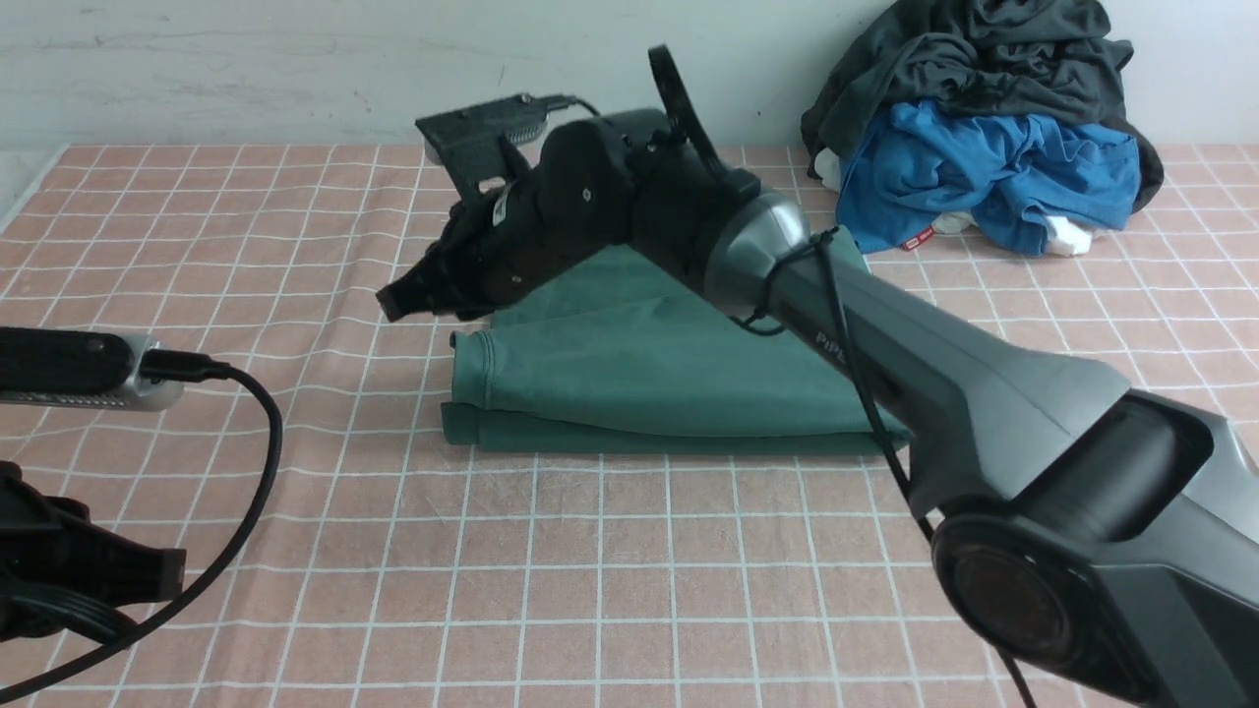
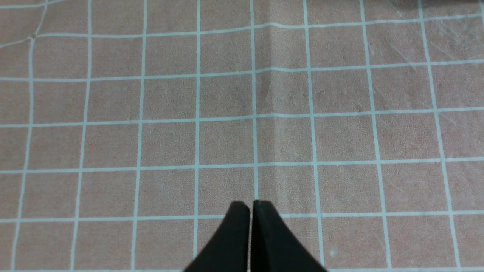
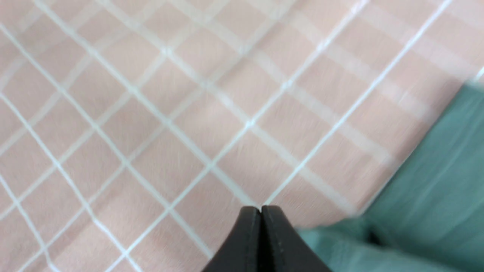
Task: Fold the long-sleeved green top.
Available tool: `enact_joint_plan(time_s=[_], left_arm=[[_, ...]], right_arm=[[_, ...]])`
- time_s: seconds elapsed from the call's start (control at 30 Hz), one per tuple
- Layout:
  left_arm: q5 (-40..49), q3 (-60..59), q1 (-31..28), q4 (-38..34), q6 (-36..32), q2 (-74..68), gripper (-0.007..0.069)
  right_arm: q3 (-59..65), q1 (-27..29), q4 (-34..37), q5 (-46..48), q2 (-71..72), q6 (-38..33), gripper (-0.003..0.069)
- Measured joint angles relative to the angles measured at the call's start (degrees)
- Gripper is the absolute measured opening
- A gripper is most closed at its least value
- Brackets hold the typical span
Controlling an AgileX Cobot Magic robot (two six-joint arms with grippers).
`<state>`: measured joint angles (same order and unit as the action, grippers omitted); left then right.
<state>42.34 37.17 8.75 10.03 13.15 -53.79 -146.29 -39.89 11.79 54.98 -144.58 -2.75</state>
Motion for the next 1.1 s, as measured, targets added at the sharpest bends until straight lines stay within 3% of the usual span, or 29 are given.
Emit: enact_joint_plan(time_s=[0.17, 0.33, 0.53, 0.67, 0.87, 1.1], left_arm=[[0.12, 0.00, 1.00, -0.05, -1.04, 4.80, -0.0003], [-3.84, -0.63, 3.73, -0.05, -7.77, 18.65, -0.0003], [-11.99, -9.76, 4.40, -0.05, -11.68, 33.65, -0.0003], [-18.12, -17.36, 4.45, -0.42, -12.19, 41.02, -0.0003], [-27.99, -23.96, 4.44, -0.42, -13.16, 49.10, -0.0003], [-31.01, -24.61, 4.44, 1.10, -13.16, 49.90, -0.0003]], right_arm=[[-0.35, 1.79, -5.15, 9.71, 3.65, -1.40, -0.0013], [10.09, 6.69, -4.92, 15.36, 15.63, -5.86, -0.0013], [22.42, 12.47, -7.86, 11.01, 36.25, -7.45, -0.0014], [30.75, 13.73, -16.71, 7.72, 50.28, -7.12, -0.0014], [53.14, 13.73, -30.17, -0.05, 70.60, 3.97, -0.0014], [89.65, 13.74, -39.69, -19.60, 97.69, 23.43, -0.0014]])
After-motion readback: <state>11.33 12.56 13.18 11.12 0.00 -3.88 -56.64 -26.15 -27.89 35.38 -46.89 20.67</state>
